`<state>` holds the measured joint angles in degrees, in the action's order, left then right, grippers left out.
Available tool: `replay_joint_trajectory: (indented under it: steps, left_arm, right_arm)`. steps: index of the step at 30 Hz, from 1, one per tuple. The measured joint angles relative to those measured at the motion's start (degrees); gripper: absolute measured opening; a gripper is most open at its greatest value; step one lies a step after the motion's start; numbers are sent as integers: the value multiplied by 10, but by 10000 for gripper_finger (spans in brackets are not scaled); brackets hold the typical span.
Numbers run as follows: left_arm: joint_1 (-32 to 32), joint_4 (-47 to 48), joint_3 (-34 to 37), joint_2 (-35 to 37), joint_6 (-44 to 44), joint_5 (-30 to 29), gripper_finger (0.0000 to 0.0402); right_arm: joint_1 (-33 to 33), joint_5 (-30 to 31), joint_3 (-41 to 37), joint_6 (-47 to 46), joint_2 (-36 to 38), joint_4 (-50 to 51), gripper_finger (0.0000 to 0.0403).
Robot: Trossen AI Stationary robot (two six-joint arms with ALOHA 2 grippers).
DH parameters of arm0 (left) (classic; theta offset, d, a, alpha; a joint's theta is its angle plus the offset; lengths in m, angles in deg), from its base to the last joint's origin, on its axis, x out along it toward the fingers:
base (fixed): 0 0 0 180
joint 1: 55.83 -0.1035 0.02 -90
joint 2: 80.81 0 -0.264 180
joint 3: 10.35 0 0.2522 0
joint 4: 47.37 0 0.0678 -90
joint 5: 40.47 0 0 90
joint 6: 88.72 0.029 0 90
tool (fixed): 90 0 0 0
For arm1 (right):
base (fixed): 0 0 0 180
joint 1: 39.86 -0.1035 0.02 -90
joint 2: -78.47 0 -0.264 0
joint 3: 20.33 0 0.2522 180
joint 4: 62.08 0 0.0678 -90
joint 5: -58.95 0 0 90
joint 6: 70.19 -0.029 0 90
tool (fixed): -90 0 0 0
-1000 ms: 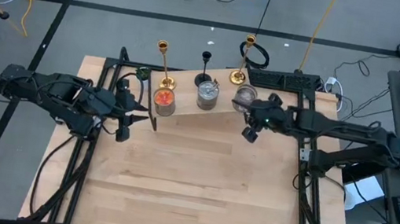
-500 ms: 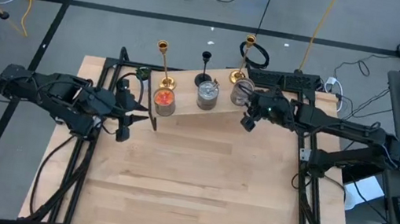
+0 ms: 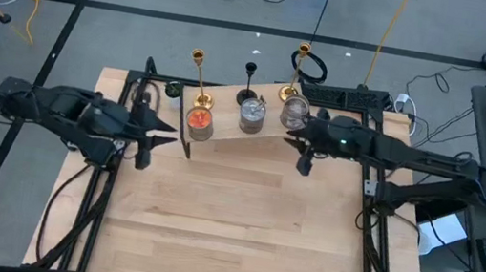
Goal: Pick & Place candle stick holders
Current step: Return to Home Position
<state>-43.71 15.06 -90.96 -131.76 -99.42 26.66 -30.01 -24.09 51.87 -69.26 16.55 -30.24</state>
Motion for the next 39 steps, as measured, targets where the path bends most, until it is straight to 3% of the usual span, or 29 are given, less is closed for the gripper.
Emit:
replay_joint_trajectory:
  steps: [6,14,21,31,39]
  left_arm:
    - [12,-10,0,64,21,-22,118]
    - [22,-63,77,143,73,-38,118]
    - [22,-197,234,210,102,-30,118]
    - [22,-264,351,299,109,-2,118]
    - [22,-372,473,366,153,26,118]
  right_arm:
    - [-15,-12,0,47,74,-12,89]
    - [-14,-161,-17,60,124,-7,89]
    - [-9,-238,-169,78,178,-161,89]
    - [10,-241,-374,10,308,-332,89]
    - [10,-268,-466,-21,400,-396,89]
